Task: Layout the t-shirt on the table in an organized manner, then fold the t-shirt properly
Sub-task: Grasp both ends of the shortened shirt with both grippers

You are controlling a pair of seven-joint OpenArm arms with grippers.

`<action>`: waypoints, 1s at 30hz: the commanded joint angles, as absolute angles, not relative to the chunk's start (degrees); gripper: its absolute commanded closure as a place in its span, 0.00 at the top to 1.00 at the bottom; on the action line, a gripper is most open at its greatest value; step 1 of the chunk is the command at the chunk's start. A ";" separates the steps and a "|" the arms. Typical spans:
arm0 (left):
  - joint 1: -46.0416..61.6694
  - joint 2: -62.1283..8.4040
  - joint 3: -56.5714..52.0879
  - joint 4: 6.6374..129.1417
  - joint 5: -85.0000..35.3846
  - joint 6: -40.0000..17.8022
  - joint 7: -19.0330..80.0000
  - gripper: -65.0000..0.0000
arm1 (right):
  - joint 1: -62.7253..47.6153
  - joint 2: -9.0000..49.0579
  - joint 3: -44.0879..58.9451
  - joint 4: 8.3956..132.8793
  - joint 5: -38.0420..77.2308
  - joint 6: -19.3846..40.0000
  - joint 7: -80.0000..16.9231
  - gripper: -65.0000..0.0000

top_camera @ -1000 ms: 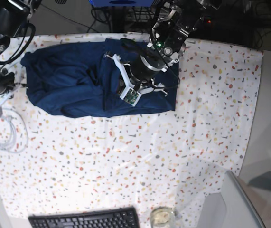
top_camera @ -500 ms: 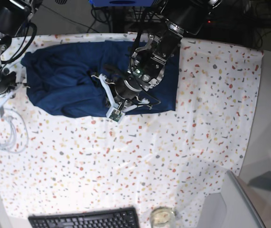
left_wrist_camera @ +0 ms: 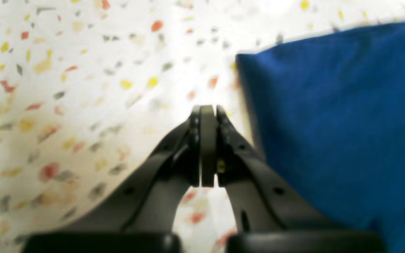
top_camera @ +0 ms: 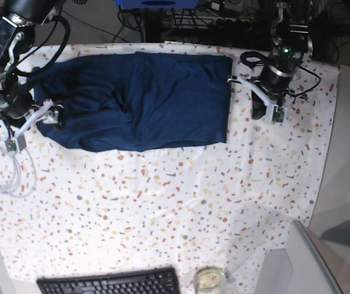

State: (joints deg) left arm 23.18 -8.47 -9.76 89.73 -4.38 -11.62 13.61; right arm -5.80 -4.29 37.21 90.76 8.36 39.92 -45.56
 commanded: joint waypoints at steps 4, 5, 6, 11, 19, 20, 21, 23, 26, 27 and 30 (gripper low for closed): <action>25.10 -7.78 -16.75 90.59 -4.97 -19.38 12.18 0.00 | -2.51 -1.80 40.75 91.65 13.76 40.00 -54.11 0.86; 25.36 -7.78 -17.54 90.24 -4.97 -20.53 12.09 0.00 | -1.54 -1.71 42.42 90.42 13.93 40.00 -55.52 0.86; 25.45 -7.69 -18.07 89.45 -4.97 -21.23 11.91 0.00 | -0.57 -1.45 44.26 88.75 14.02 40.00 -56.22 0.86; 23.60 -5.67 -18.07 84.70 -4.97 -22.02 11.21 0.00 | 2.42 3.03 46.55 77.32 13.93 40.00 -55.78 0.87; 19.56 -3.03 -13.41 73.54 -4.88 -22.02 2.95 0.00 | 1.89 6.55 46.46 68.44 20.18 40.00 -59.91 0.87; 18.95 -3.03 -12.35 72.31 -4.88 -22.02 2.86 0.00 | 1.80 6.29 46.46 68.62 20.53 40.00 -60.70 0.87; 18.51 -3.03 -11.82 71.52 -4.88 -22.02 2.86 0.00 | 1.80 6.29 46.46 68.53 21.05 40.00 -61.23 0.87; 17.27 -2.86 -10.59 70.29 -4.88 -21.85 2.86 0.00 | 1.71 6.20 45.76 68.26 24.22 40.00 -62.20 0.87; 15.34 -1.71 -9.10 69.41 -4.88 -21.76 2.86 0.00 | 0.31 6.55 41.54 68.97 29.93 40.00 -64.48 0.87; 14.99 -1.54 -9.01 69.41 -4.88 -21.76 2.86 0.00 | -0.22 6.64 40.31 69.49 31.78 40.00 -64.92 0.87; 14.11 -0.31 -9.01 69.85 -4.53 -21.76 2.95 0.00 | -1.63 6.37 36.70 71.16 35.38 40.00 -65.63 0.86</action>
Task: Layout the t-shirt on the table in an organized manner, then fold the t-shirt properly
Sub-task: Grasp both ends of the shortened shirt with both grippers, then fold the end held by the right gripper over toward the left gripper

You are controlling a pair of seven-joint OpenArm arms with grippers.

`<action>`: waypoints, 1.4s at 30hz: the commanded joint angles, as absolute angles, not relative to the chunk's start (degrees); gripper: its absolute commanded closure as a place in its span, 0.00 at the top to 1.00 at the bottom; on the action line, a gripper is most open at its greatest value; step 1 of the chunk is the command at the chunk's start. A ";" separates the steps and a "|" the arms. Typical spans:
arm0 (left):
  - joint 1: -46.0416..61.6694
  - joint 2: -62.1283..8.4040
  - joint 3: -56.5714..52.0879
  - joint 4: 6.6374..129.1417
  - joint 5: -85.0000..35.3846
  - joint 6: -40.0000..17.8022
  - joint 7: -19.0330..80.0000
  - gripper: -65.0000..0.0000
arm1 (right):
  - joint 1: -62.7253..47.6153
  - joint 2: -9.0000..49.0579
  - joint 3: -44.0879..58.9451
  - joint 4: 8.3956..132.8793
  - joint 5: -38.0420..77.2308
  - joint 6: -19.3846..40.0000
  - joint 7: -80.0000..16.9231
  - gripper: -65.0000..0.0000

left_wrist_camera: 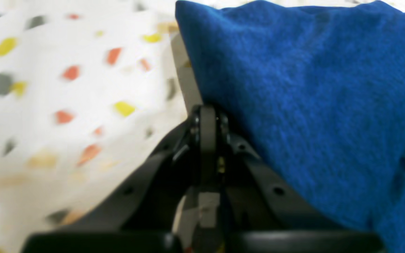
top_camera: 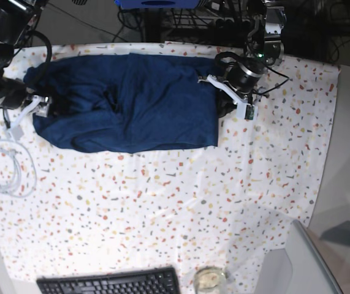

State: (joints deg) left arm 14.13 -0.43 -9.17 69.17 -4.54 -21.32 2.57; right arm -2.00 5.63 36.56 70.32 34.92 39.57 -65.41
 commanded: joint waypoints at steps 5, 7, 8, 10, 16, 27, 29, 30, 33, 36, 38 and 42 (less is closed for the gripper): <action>13.67 0.31 -9.01 69.58 -4.53 -21.76 3.12 0.00 | -2.24 6.20 35.12 70.55 35.74 40.00 -65.54 0.86; 13.67 0.31 -9.01 69.58 -4.70 -21.76 3.12 0.00 | -2.24 6.20 35.12 70.46 35.74 40.00 -65.45 0.86; 13.67 0.31 -9.01 69.58 -4.53 -21.76 3.12 0.00 | -2.07 6.20 35.12 70.46 35.74 40.00 -65.45 0.86; 13.67 0.31 -9.01 69.58 -4.35 -21.76 3.12 0.00 | -1.80 6.29 35.12 70.46 35.74 40.00 -65.36 0.85; 13.67 0.31 -8.92 69.58 -4.35 -21.76 3.30 0.00 | -0.75 6.20 35.12 70.37 35.74 40.00 -65.54 0.64; 13.67 0.22 -4.79 69.49 -4.79 -21.67 3.21 0.00 | 2.59 6.64 35.03 62.46 35.65 40.00 -65.36 0.18; 13.67 0.22 -4.97 69.49 -4.79 -21.67 3.21 0.00 | 3.38 6.64 35.03 62.55 35.65 40.00 -65.54 0.00; 13.67 0.22 -5.14 69.49 -4.79 -21.67 3.21 0.00 | 3.65 6.73 35.03 62.64 35.65 40.00 -65.80 0.00; 13.76 -0.04 -5.23 69.49 -4.79 -21.67 3.21 0.00 | 3.38 6.73 35.03 65.63 35.65 40.00 -66.07 0.01; 13.93 -0.04 -5.23 69.49 -4.79 -21.67 3.12 0.00 | 1.63 6.11 34.95 72.75 35.65 40.00 -68.88 0.00; 13.93 -0.04 -5.23 69.49 -4.70 -21.67 3.12 0.00 | 1.27 4.44 34.95 77.23 35.56 40.00 -72.04 0.00; 13.76 -0.04 -5.23 69.58 -4.79 -21.67 3.21 0.00 | -0.22 0.92 34.95 85.58 35.56 40.00 -76.88 0.00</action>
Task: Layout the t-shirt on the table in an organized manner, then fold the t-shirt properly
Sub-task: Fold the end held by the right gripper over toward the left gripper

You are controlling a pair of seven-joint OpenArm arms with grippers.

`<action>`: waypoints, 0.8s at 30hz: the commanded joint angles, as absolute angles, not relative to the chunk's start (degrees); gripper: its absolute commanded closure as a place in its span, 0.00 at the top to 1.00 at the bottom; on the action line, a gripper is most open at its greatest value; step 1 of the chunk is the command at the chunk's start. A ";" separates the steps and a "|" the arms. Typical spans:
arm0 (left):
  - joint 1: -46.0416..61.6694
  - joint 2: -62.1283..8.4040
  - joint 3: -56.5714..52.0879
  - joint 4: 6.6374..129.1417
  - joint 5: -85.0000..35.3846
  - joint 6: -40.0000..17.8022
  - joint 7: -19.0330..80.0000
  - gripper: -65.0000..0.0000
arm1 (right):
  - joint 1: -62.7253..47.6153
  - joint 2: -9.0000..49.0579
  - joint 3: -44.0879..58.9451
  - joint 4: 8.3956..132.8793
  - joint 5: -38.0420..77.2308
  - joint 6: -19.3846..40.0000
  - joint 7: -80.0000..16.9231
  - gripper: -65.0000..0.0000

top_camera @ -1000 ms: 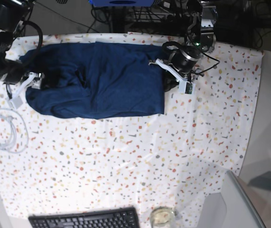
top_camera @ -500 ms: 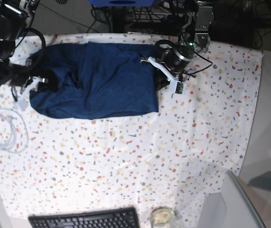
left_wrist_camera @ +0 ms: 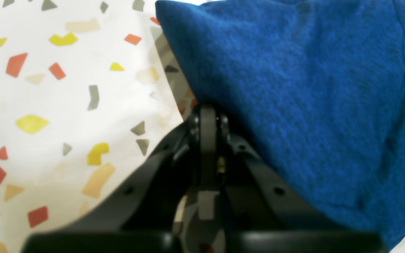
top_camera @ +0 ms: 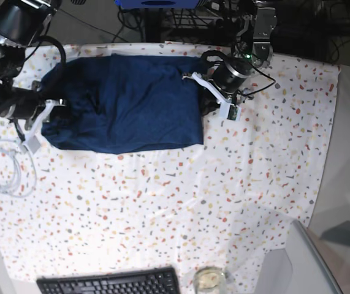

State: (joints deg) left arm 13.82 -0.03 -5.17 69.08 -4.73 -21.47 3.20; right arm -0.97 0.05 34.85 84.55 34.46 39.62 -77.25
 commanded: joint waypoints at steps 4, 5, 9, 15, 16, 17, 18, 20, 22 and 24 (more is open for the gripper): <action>13.67 0.13 -4.79 69.85 -4.79 -21.67 3.30 0.00 | -0.48 -3.12 34.86 91.38 35.47 40.00 -80.00 0.00; 13.67 0.13 -4.79 69.85 -4.79 -21.67 3.30 0.00 | -0.48 -4.09 34.86 92.44 35.47 40.00 -80.00 0.00; 13.67 0.22 -4.79 70.02 -4.79 -21.67 3.30 0.00 | -1.63 -5.49 28.53 94.11 35.82 40.00 -80.00 0.00; 13.67 0.22 -4.70 70.02 -4.79 -21.67 3.30 0.00 | -3.65 -5.93 16.13 95.60 35.65 40.00 -75.47 0.00; 13.67 0.31 -4.62 69.93 -4.79 -21.67 3.30 0.00 | -3.82 -6.02 14.64 95.60 35.82 39.96 -74.59 0.00; 13.67 0.31 -4.62 69.85 -4.79 -21.67 3.30 0.00 | -3.91 -6.02 13.05 95.60 35.82 37.93 -73.63 0.01; 13.67 0.40 -4.62 69.85 -4.79 -21.67 3.30 0.00 | -3.91 -6.02 11.56 95.60 35.82 36.79 -72.75 0.01; 13.85 0.66 -4.62 69.85 -4.79 -21.67 3.30 0.00 | -4.00 -6.02 8.04 95.60 35.82 34.51 -70.99 0.01; 14.02 1.45 -4.62 69.93 -4.70 -21.67 3.12 0.00 | -3.65 -6.02 5.76 95.52 35.82 33.27 -69.32 0.01; 14.11 1.45 -4.62 70.02 -4.62 -21.67 3.12 0.00 | -3.47 -6.02 3.65 94.46 35.65 31.25 -67.12 0.01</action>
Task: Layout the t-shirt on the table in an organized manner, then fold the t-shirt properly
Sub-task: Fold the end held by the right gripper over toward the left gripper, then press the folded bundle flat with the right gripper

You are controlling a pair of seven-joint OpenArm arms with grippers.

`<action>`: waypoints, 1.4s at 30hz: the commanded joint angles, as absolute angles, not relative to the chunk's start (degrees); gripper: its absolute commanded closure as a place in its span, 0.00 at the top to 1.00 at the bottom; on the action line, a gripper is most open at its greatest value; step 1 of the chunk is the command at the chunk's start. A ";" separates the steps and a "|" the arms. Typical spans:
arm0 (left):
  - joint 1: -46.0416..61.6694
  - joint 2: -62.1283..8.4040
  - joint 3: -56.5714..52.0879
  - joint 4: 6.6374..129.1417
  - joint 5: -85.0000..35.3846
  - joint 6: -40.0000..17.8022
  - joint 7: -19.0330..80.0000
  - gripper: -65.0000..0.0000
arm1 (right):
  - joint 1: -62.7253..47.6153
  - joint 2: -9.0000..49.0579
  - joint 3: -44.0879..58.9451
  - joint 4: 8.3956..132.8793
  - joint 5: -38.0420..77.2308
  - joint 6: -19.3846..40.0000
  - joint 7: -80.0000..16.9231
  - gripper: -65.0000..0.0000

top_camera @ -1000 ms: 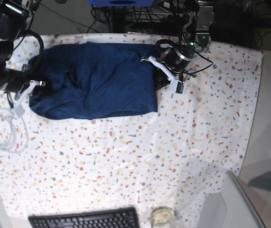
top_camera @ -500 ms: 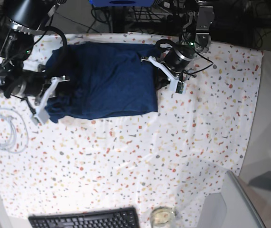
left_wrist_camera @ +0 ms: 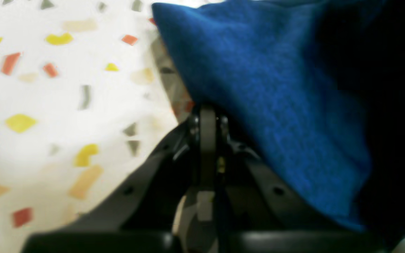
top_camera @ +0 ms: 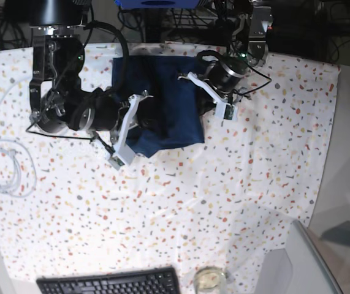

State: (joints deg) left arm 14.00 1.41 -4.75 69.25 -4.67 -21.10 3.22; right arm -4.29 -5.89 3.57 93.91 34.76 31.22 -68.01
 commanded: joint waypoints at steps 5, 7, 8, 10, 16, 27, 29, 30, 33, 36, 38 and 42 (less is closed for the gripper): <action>14.20 1.19 -5.14 70.37 -4.79 -21.67 2.95 0.00 | -2.24 -5.23 -0.31 87.25 35.56 27.12 -60.44 0.00; 14.81 0.92 -5.41 71.60 -4.88 -21.67 3.12 0.00 | -2.15 -4.18 -0.57 84.88 35.47 27.03 -58.59 0.00; 15.78 -0.13 -5.49 72.92 -4.88 -21.67 3.12 0.00 | -2.15 -3.82 -0.66 84.26 35.47 27.03 -57.54 0.00; 17.36 -2.07 -5.49 75.74 -4.97 -21.67 3.30 0.00 | -2.15 -3.56 -0.66 83.38 35.47 27.03 -56.04 0.00; 22.73 -4.70 -15.08 81.63 -4.97 -21.93 3.38 0.00 | -2.24 -2.59 -0.66 83.47 35.38 23.25 -54.90 0.01; 29.67 -5.93 -35.91 82.95 -4.88 -22.11 3.47 0.00 | -2.15 1.27 -15.08 83.82 35.38 14.20 -49.27 0.59; 29.58 -5.93 -38.37 82.59 -4.88 -22.11 3.47 0.00 | -1.80 1.27 -17.89 83.82 35.38 14.11 -48.92 0.59; 29.58 -5.93 -39.25 82.59 -4.88 -22.11 3.47 0.00 | -1.36 1.27 -19.12 83.82 35.38 14.11 -49.10 0.59; 29.58 -5.93 -40.40 82.59 -4.88 -22.11 3.47 0.00 | -0.92 1.27 -22.81 83.82 35.38 14.11 -49.10 0.59; 29.49 -5.85 -40.31 82.59 -4.88 -22.11 3.47 0.00 | 1.10 1.27 -27.65 83.82 35.38 10.24 -49.36 0.59; 29.32 -5.85 -40.13 82.59 -4.88 -22.11 3.47 0.00 | 2.95 1.27 -32.22 83.82 35.38 7.34 -49.27 0.59; 28.97 -5.76 -39.96 82.59 -4.88 -22.11 3.47 0.00 | 6.46 1.36 -40.31 85.14 35.38 4.62 -49.36 0.59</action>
State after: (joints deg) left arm 28.58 -5.13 -39.70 81.80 -4.36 -22.37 4.89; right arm 5.54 1.74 -40.66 83.66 34.24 4.38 -50.13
